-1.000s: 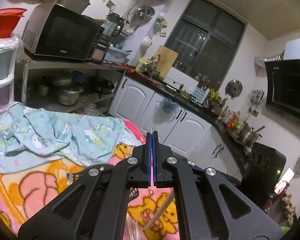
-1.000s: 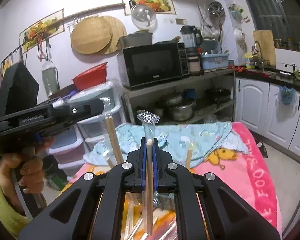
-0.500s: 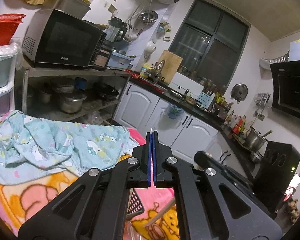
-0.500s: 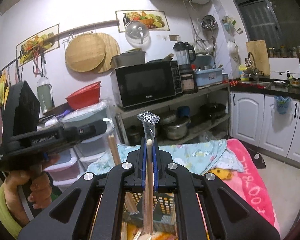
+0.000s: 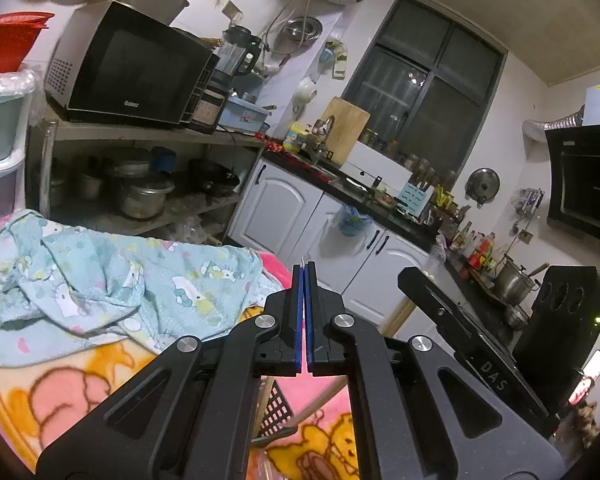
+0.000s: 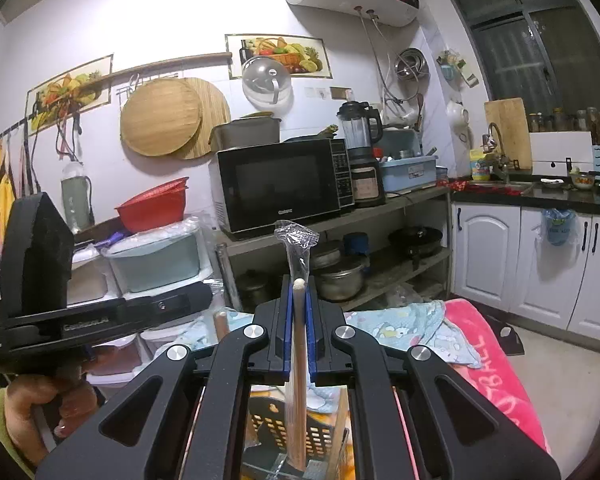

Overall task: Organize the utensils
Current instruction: 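Open the right gripper over the basket while the left gripper releases its chopstick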

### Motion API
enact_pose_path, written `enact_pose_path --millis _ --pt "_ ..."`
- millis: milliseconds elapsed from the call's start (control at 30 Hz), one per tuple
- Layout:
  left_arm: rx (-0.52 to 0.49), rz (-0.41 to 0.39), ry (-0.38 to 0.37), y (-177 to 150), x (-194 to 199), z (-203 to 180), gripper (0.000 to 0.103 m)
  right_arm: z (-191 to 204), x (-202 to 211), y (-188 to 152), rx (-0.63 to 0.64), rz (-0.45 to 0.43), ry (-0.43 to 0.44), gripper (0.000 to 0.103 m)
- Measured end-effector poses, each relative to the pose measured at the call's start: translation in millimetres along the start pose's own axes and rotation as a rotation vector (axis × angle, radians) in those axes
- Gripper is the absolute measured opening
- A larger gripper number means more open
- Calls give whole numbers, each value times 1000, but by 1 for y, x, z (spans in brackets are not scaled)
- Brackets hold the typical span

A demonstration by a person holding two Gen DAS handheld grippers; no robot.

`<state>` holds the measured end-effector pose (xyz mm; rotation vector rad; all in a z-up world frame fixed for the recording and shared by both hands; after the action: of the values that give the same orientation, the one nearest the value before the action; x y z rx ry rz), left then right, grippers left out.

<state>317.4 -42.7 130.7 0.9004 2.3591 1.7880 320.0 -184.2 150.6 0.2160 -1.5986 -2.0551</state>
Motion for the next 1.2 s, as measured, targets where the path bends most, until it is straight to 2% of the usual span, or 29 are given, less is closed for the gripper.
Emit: enact_pose_path --millis 567,833,933,1000,1067,1200 --pt "45 33 1 -30 -12 23 0 -7 -27 -31 12 3 -47 6" --pt "43 76 30 -47 -15 31 0 -15 -41 -53 -4 45 -72 7" --pt "48 86 45 -52 -12 35 1 -18 -43 -60 -15 67 -77 12" --pt "56 85 44 -52 -9 37 6 -20 -42 -63 -22 77 -80 24" --pt "59 82 47 -52 -5 37 16 -22 -39 -65 -30 77 -81 30" --pt "61 67 55 -51 6 37 30 -25 -32 -67 -41 88 -85 36"
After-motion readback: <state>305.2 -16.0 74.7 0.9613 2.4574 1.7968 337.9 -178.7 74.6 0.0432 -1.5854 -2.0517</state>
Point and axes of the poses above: each gripper's, at about its wrist camera, not at the fingertips, and x roughly against the way its jaws point, z to its left, y to its top, the point moved 7 cm from there along -x, roughly the way its jaws point, and after that the axes turned 7 degrees about -x, right-handed, at the moved point
